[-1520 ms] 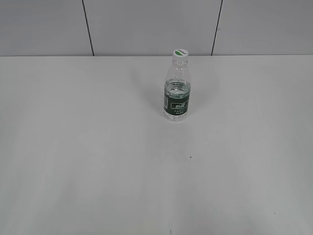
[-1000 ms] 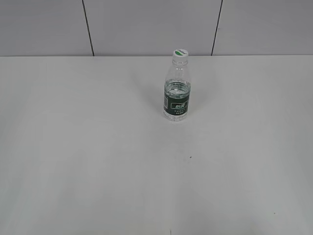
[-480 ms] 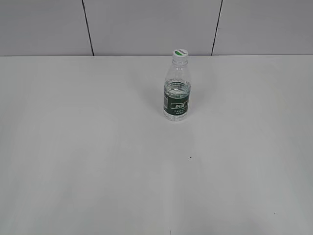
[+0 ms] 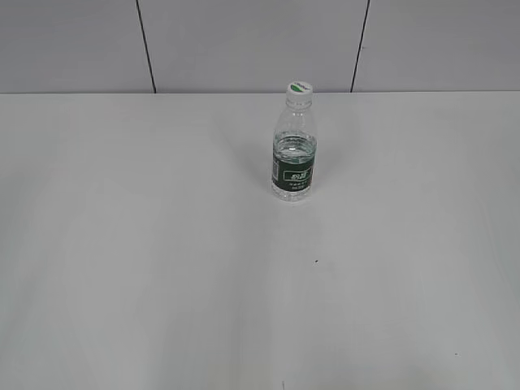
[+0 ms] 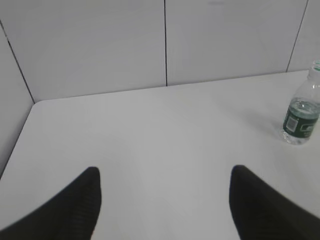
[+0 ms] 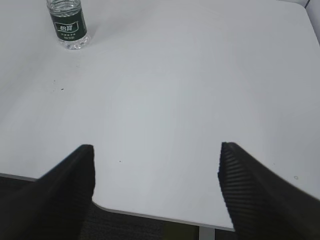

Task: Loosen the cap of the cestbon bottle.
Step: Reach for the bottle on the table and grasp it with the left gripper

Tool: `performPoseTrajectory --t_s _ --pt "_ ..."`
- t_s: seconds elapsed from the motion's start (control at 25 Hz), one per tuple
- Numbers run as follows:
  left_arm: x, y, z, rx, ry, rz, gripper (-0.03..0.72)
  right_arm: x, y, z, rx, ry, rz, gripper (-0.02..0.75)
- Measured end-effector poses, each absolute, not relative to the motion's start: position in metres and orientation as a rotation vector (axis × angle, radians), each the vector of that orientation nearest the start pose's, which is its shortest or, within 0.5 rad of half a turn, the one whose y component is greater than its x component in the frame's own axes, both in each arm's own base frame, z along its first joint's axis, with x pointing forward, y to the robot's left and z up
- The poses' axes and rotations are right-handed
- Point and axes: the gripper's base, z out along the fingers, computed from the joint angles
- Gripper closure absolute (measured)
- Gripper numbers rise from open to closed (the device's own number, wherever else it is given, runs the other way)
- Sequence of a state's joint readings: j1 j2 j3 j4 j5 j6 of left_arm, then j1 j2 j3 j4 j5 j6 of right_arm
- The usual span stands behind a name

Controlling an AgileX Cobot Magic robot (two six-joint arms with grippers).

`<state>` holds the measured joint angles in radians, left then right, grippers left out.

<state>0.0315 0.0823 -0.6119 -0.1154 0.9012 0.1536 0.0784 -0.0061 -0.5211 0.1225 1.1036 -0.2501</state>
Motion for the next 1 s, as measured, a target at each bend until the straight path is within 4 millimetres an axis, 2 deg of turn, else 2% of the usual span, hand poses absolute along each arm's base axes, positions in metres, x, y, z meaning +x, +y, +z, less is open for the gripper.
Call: performPoseTrajectory --t_s 0.12,0.24,0.4,0.64,0.72,0.8,1.0 --pt "0.020 -0.010 0.340 0.132 1.827 -0.030 0.203 -0.011 0.009 0.280 -0.347 2.025 0.040 0.150" --pt "0.048 -0.013 0.354 0.152 1.778 -0.066 0.203 -0.011 0.009 0.280 -0.347 2.025 0.040 0.150" --pt "0.090 -0.014 0.361 0.171 1.736 -0.087 0.203 -0.011 0.009 0.280 -0.347 2.025 0.040 0.150" --pt "0.151 -0.012 0.353 0.153 1.736 -0.076 0.203 -0.011 0.009 0.280 -0.347 2.025 0.040 0.150" --pt "0.169 -0.016 0.346 0.176 1.754 -0.080 0.203 -0.011 0.009 0.280 -0.347 2.025 0.040 0.150" --pt "0.191 -0.026 0.333 0.214 1.792 -0.084 0.203 -0.011 0.009 0.280 -0.346 2.024 0.040 0.150" --pt "0.220 -0.070 0.309 0.390 1.772 -0.081 0.203 -0.011 0.009 0.280 -0.346 2.024 0.039 0.150"
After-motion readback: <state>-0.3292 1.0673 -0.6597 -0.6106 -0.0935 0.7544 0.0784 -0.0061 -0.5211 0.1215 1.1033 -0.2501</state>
